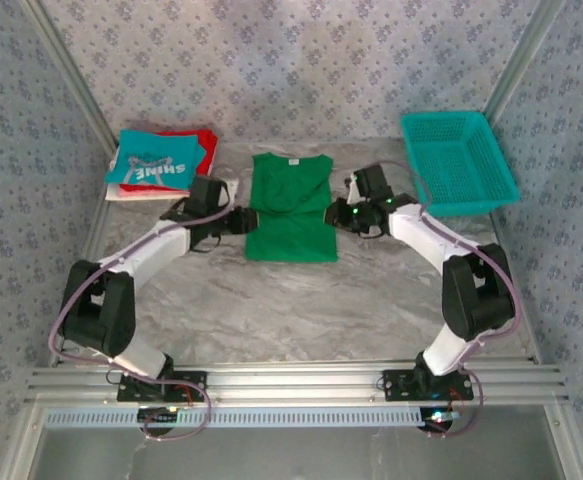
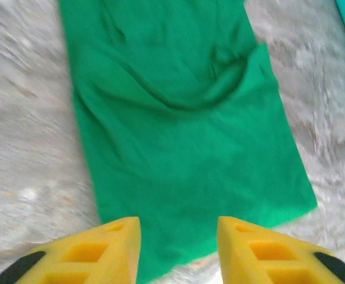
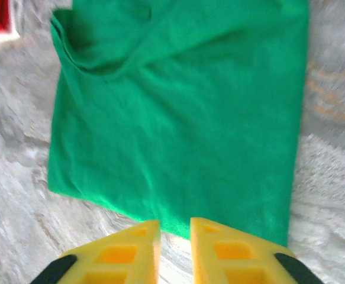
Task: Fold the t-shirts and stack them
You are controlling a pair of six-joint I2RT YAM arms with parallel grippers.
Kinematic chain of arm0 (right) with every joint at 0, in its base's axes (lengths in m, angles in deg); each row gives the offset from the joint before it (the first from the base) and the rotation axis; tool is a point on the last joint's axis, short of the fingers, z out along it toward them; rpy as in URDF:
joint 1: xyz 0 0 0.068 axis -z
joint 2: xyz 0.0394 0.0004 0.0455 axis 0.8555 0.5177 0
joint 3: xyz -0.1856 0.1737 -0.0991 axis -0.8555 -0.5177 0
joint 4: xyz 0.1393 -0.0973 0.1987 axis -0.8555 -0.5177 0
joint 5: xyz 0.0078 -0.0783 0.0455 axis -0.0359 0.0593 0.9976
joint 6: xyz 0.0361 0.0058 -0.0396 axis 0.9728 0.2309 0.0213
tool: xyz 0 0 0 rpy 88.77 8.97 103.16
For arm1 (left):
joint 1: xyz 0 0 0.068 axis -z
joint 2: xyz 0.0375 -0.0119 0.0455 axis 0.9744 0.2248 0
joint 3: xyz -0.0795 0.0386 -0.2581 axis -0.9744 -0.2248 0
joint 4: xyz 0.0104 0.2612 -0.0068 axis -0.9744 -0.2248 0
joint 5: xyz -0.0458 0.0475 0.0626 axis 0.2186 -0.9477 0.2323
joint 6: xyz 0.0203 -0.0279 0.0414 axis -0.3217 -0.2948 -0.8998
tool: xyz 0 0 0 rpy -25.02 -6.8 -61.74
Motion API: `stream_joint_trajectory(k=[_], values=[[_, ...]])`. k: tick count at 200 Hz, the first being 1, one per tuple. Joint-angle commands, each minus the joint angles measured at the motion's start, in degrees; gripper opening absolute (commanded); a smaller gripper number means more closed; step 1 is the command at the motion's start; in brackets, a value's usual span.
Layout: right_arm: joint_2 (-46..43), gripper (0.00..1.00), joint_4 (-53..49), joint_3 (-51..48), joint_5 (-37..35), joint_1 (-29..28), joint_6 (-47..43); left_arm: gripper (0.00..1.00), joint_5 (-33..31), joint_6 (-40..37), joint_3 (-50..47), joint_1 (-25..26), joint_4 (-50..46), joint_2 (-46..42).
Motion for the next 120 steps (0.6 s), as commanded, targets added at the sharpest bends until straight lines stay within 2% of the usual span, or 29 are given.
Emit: stream_joint_trajectory(k=[1,38,92,120], values=[[4.1,0.17,3.0,0.8,-2.0,-0.2,-0.4,0.3,1.8,-0.2,2.1,-0.4,4.7,6.2],[5.5,0.15,6.8,0.8,-3.2,-0.8,2.0,0.29,5.6,-1.7,12.6,-0.3,4.1,16.9],[1.1,0.16,9.6,-6.8,-4.0,-0.4,3.7,0.3,4.7,-4.1,28.3,-2.4,-1.9,30.8],[-1.8,0.16,9.7,-10.5,-4.3,-0.1,3.8,0.3,3.8,-6.1,39.3,-5.5,-7.8,37.5]])
